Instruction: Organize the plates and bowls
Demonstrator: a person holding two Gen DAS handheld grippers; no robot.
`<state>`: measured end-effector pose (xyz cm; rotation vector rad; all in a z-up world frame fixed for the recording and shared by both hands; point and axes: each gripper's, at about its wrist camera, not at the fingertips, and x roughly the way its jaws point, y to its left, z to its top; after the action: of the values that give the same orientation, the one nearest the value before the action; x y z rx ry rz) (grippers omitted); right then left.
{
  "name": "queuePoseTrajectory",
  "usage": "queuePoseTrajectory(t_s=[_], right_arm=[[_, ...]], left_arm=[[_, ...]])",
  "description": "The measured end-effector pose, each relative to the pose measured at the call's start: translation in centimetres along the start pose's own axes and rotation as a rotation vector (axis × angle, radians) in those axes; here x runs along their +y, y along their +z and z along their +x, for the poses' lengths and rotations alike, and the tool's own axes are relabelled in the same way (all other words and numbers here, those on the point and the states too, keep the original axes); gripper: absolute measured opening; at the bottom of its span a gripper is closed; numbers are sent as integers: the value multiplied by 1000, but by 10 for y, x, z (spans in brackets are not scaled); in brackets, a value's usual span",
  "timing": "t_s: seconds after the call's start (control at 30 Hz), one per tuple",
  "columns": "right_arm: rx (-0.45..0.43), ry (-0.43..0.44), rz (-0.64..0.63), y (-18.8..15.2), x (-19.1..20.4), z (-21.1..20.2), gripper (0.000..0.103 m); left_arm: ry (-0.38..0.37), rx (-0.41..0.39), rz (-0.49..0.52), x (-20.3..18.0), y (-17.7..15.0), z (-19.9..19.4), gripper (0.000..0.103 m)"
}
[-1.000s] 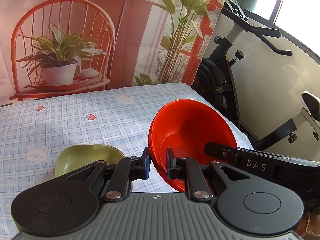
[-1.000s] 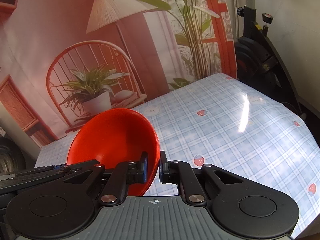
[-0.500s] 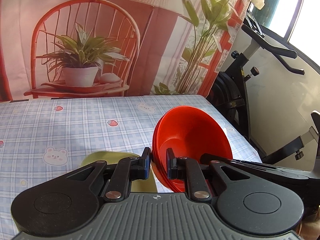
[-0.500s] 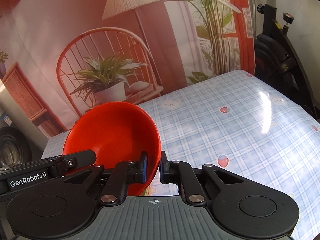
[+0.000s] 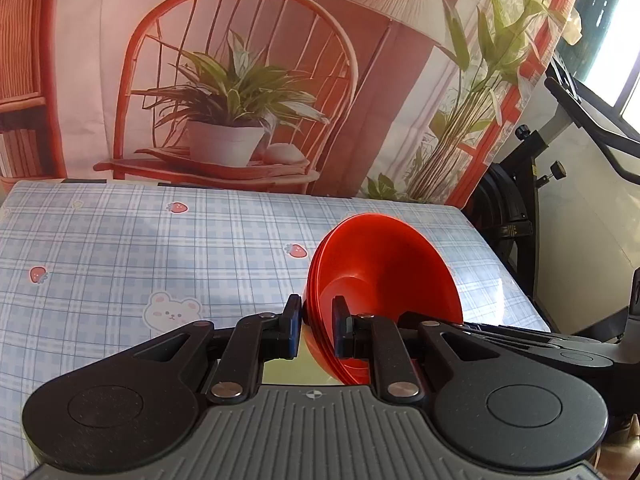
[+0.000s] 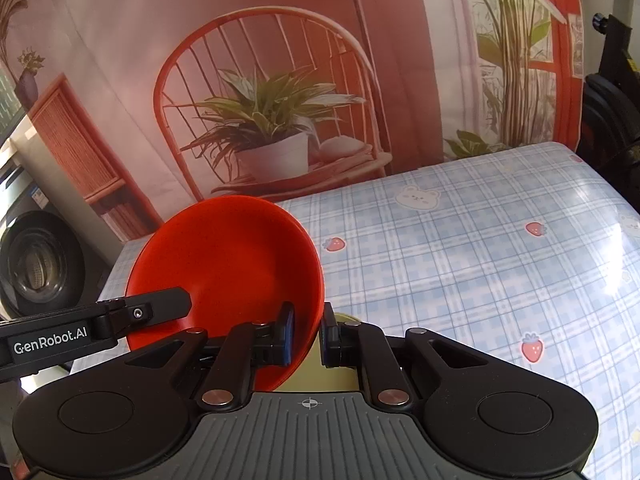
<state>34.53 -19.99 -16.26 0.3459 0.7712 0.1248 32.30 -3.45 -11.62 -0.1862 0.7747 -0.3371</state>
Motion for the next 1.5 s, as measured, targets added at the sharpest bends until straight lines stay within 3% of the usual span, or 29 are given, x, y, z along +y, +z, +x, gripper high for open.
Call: queuePoseTrajectory(t_s=[0.33,0.77,1.3,1.5], right_arm=[[95,-9,7,-22,-4,38,11],[147,-19,19,-39,-13,51,10],[160,-29,19,-43,-18,54,12],[117,-43,4,-37,-19,39,16]], left_arm=[[40,94,-25,17,-26,32,17],[66,161,-14,17,-48,46,17],[124,138,58,4,-50,46,17],[155,109,99,-4,-45,32,18]])
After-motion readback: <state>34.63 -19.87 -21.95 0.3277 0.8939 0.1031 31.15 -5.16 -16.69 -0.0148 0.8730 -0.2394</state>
